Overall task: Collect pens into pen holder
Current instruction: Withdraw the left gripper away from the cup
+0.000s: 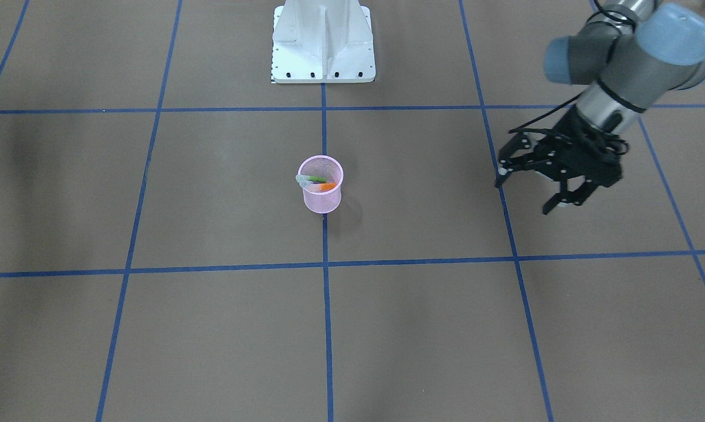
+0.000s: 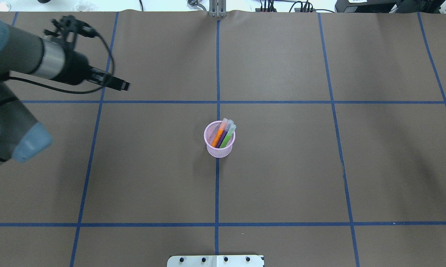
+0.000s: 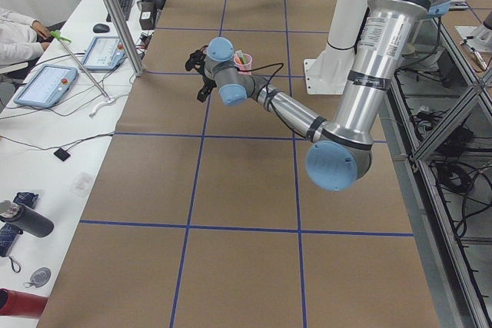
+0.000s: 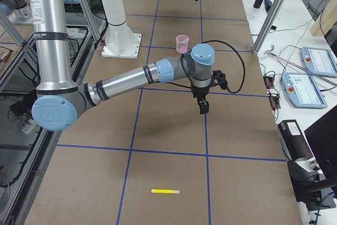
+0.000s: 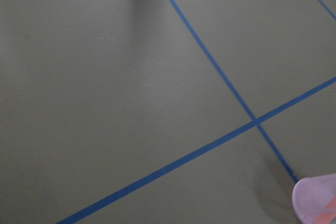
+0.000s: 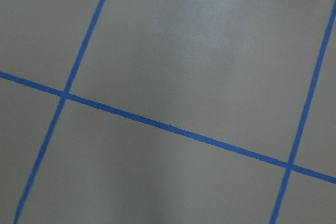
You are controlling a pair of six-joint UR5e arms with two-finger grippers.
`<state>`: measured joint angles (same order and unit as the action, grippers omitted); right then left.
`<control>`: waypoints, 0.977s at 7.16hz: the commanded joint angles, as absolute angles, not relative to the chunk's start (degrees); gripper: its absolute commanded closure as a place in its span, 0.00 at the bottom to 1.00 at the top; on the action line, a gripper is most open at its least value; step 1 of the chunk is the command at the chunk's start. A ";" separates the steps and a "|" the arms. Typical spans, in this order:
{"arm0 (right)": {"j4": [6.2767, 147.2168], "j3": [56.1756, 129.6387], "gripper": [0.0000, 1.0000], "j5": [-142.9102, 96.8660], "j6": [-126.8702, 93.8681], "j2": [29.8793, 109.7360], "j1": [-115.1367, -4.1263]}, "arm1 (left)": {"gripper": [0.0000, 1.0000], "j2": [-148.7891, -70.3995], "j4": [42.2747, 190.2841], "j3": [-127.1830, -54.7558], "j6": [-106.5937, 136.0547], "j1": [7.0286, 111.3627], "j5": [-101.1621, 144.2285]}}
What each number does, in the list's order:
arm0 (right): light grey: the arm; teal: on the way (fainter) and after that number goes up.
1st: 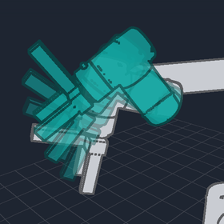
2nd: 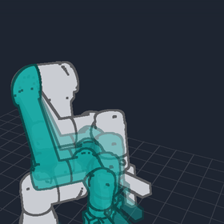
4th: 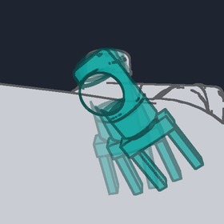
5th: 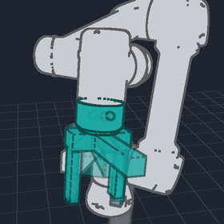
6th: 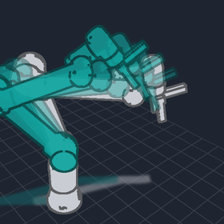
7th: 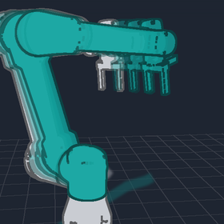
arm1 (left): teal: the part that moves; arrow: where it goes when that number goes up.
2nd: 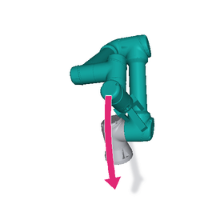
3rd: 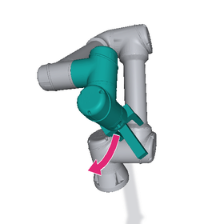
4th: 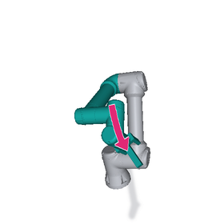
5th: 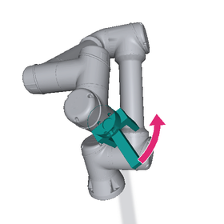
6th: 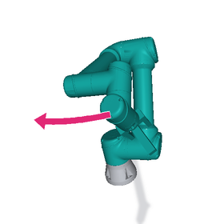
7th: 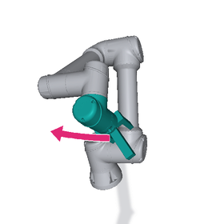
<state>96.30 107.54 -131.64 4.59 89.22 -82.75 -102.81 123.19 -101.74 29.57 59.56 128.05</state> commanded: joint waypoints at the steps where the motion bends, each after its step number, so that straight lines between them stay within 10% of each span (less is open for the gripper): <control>1: 96.24 102.42 0.00 -131.57 13.60 95.08 -87.44 | 0.00 -94.95 122.52 -98.03 9.23 73.59 140.04; 7: 51.39 70.78 0.02 -130.61 -2.78 98.78 -88.42 | 0.00 -89.56 123.13 -93.43 -5.71 85.34 145.73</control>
<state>60.45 75.98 -131.08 2.02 98.02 -88.40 -90.00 122.98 -93.39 -5.53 85.20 145.88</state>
